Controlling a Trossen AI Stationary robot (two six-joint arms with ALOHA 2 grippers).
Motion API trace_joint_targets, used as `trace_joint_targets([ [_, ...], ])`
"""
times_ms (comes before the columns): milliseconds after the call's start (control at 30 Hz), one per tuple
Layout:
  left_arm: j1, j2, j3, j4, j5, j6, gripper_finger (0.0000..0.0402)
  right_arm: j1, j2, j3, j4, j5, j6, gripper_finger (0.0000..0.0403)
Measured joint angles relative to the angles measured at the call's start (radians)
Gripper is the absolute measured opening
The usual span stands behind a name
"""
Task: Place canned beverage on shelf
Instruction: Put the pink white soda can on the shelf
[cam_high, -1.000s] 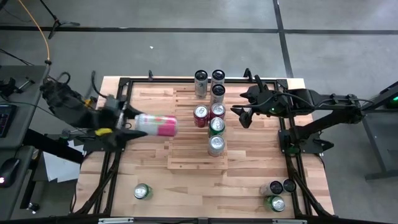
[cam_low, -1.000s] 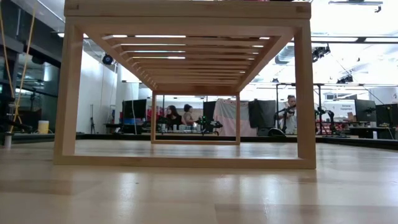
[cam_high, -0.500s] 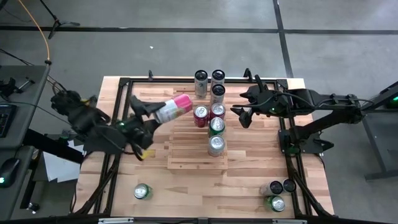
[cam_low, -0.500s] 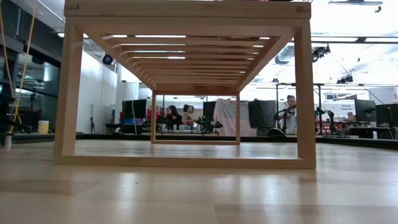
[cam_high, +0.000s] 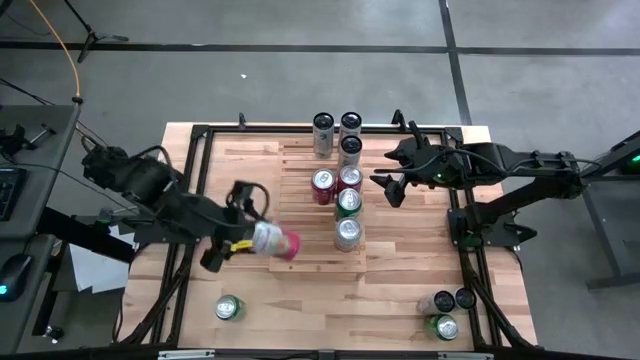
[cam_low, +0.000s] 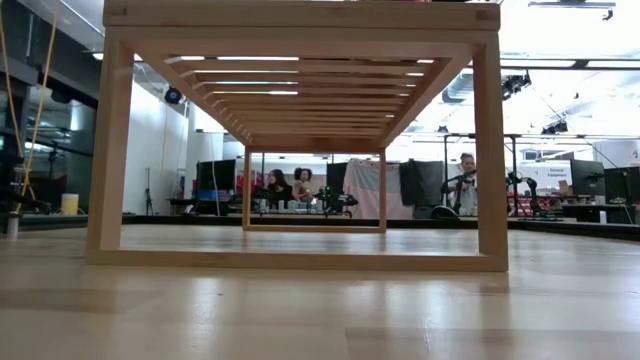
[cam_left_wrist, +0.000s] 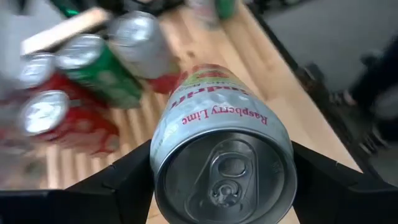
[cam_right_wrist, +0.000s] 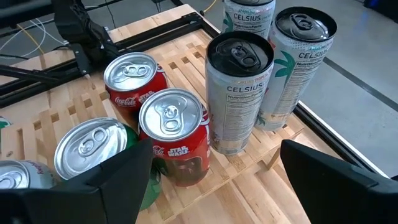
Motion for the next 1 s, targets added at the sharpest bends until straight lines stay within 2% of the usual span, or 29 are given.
trace_joint_targets([
  [200, 0.066, 0.117, -0.001, -0.063, 0.045, 0.211, 0.0274, 0.000, 0.000, 0.000, 0.000, 0.000, 0.026, 0.0339],
  [400, 0.105, 0.229, -0.002, -0.090, 0.036, 0.377, 0.0274, 0.000, 0.000, 0.000, 0.000, 0.000, 0.026, 0.0339],
  [600, 0.111, 0.264, 0.001, -0.072, 0.002, 0.487, 0.0277, 0.000, 0.000, 0.000, 0.000, 0.000, 0.026, 0.0339],
  [800, 0.114, 0.270, 0.001, -0.043, -0.022, 0.532, 0.0286, 0.000, 0.000, 0.000, 0.000, 0.000, 0.026, 0.0339],
  [1000, 0.114, 0.271, 0.000, -0.044, -0.031, 0.508, 0.0325, 0.000, 0.000, 0.000, 0.000, 0.000, 0.026, 0.0339],
])
